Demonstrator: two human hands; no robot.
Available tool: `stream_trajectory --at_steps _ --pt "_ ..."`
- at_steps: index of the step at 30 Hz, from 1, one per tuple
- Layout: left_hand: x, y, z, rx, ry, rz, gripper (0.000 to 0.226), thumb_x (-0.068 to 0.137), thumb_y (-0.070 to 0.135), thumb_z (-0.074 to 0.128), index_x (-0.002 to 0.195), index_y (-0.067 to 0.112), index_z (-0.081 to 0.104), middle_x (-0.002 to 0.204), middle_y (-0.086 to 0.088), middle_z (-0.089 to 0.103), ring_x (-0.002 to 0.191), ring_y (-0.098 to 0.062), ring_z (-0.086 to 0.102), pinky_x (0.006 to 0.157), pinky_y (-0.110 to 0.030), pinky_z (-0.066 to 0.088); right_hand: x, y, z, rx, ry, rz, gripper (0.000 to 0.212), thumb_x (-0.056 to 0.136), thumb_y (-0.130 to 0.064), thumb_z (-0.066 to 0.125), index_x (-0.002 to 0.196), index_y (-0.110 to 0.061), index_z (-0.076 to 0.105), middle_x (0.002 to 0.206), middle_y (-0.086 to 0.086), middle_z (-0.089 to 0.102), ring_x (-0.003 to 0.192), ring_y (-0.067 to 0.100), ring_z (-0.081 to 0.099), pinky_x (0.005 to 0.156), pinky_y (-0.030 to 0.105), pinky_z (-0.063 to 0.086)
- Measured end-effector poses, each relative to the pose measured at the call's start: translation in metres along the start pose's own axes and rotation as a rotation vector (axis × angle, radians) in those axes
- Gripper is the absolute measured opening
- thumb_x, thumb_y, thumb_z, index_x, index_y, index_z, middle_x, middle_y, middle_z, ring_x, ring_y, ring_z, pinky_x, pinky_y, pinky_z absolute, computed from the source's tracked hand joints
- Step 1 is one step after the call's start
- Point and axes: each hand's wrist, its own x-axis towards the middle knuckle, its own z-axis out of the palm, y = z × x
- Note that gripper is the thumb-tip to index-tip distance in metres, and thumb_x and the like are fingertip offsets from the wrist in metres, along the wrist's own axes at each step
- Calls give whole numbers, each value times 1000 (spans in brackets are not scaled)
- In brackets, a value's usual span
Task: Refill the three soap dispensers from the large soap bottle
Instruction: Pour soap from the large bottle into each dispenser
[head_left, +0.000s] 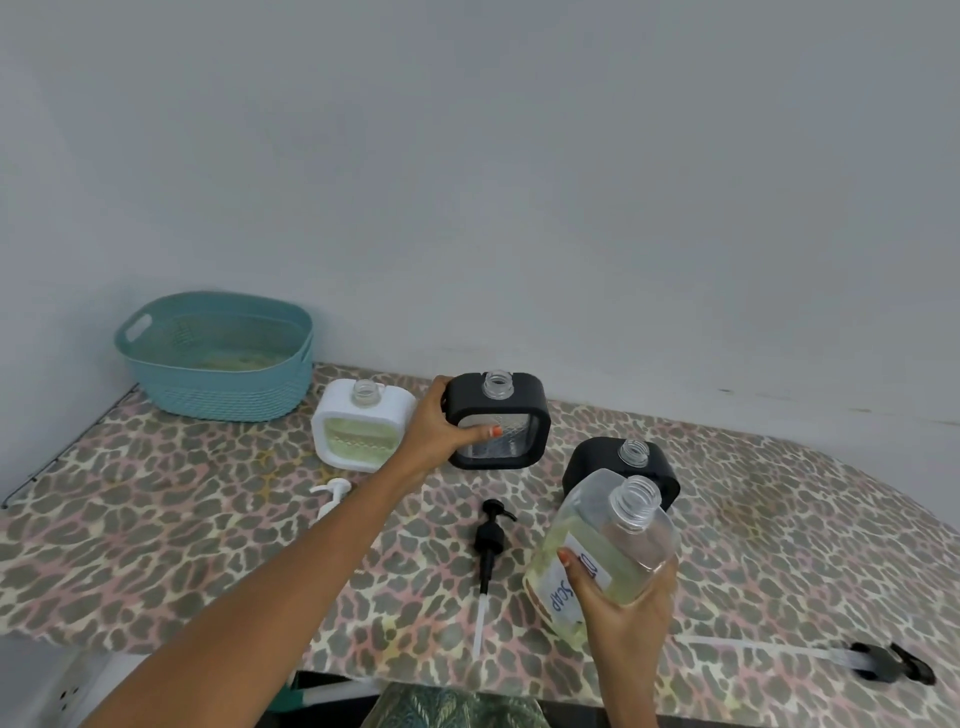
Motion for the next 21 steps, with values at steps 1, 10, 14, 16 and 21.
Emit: stream_trajectory --at_steps 1,10,14,16,21 --pt "0 6 -2 -3 -3 21 56 64 6 81 106 16 47 96 8 58 91 -11 58 70 -13 51 0 0 0 0 -1 2 79 39 -56 72 111 -49 39 117 1 57 108 22 56 91 46 49" --pt "-32 53 -36 33 -85 155 49 64 7 81 94 27 47 95 7 61 87 -3 60 74 -15 52 4 -4 -4 40 -64 31 68 62 -9 82 115 -26 42 102 -7 56 92 12 56 84 34 46" --pt "-56 56 -52 99 -156 152 50 65 10 81 101 20 46 98 2 61 89 -5 61 78 -17 52 5 -6 -4 -6 -62 7 61 62 -11 82 108 -22 44 96 -9 56 88 14 58 79 37 50" --pt "-69 57 -59 126 -185 144 51 65 11 81 103 17 47 98 3 61 86 0 61 78 -15 51 7 -8 -4 -15 -43 -16 60 62 -14 83 108 -20 45 99 -3 57 90 20 59 77 35 49" --pt "-96 54 -77 167 -260 122 58 64 15 81 112 13 48 103 2 63 92 -2 62 84 -17 52 13 -20 -7 -98 -86 -117 62 60 -15 83 111 -11 48 102 3 58 93 26 61 76 37 52"
